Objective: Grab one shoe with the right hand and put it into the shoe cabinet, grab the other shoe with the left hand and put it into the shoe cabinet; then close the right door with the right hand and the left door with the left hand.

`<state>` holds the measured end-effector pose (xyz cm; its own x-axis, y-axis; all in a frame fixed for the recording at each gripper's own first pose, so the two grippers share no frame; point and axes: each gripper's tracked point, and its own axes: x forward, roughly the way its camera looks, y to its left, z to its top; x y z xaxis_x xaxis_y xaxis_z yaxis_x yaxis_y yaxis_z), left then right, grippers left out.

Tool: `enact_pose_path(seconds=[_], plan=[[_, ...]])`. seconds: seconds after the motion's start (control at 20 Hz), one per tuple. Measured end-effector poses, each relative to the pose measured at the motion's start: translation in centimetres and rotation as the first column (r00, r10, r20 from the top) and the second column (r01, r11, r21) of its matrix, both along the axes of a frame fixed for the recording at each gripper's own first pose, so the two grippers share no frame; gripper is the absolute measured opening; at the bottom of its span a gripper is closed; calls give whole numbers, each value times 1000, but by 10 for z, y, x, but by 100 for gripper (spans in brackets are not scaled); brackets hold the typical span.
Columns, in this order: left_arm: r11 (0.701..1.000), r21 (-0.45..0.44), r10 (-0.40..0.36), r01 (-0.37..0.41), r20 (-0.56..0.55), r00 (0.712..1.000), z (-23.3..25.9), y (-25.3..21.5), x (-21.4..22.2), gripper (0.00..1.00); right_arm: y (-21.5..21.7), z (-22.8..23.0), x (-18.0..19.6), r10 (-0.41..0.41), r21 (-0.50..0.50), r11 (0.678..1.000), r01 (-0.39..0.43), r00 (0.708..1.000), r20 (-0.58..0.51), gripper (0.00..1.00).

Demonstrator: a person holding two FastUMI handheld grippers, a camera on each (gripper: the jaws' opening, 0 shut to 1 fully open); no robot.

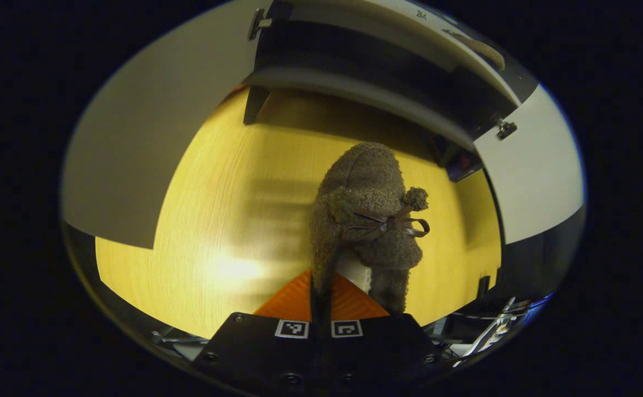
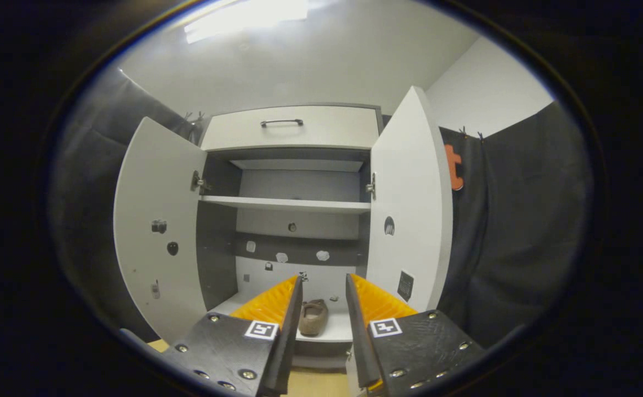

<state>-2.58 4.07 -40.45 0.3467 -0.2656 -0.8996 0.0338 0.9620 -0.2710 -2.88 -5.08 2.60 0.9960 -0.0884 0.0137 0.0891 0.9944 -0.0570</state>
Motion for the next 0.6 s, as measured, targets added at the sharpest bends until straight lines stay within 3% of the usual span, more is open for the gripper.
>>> enact_pose_path(seconds=[0.3, 0.6], plan=[[997, -76, -16, 33, 220, 975, 69, 18, 38, 1, -12, 1, -5, -14, 14, 1000, 14, 1000, 8, 43], [988, -122, -29, 91, 435, 900, 143, 62, 64, 1, -23, -3, -10, -23, 39, 999, 22, 1000, 3, 46]])
